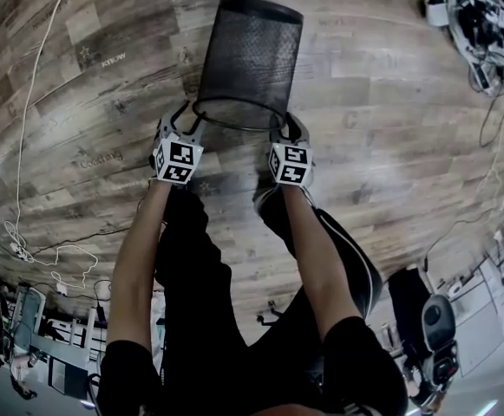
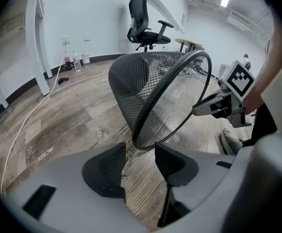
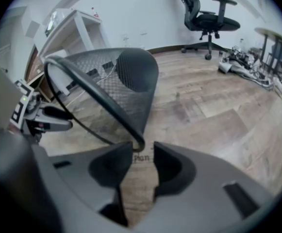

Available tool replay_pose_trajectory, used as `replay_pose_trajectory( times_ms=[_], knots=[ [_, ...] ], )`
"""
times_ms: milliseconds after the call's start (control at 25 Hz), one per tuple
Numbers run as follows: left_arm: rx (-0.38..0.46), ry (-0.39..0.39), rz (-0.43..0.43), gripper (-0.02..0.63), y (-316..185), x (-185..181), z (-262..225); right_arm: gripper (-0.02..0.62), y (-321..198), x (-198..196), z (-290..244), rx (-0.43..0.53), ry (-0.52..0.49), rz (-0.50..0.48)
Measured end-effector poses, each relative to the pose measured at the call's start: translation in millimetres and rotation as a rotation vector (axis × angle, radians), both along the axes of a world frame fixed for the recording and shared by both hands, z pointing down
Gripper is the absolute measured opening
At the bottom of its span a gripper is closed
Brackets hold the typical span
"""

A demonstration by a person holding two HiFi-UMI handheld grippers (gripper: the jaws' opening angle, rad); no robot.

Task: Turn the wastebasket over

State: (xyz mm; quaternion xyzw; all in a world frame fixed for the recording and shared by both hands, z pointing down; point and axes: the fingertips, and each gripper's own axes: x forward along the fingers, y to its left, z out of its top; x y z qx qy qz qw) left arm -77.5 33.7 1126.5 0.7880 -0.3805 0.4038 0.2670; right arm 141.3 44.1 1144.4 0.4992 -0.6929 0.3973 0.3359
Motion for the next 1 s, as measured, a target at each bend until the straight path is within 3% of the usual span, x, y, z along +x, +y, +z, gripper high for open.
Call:
replay_pose_trajectory(
  times_ms=[120, 280, 600, 1000],
  knots=[
    [0.002, -0.008, 0.022, 0.193, -3, 5, 8, 0.128, -6, -1, 3, 0.011, -0.004, -0.011],
    [0.013, -0.018, 0.015, 0.083, -10, 6, 14, 0.069, -8, -3, 7, 0.009, -0.001, -0.025],
    [-0.088, 0.026, 0.027, 0.071, 3, 9, 0, 0.068, -5, 3, -9, -0.035, 0.021, 0.004],
    [-0.234, 0.073, 0.024, 0.08, 19, 10, -97, 0.069, 6, 2, -102, -0.137, -0.007, -0.068]
  ],
)
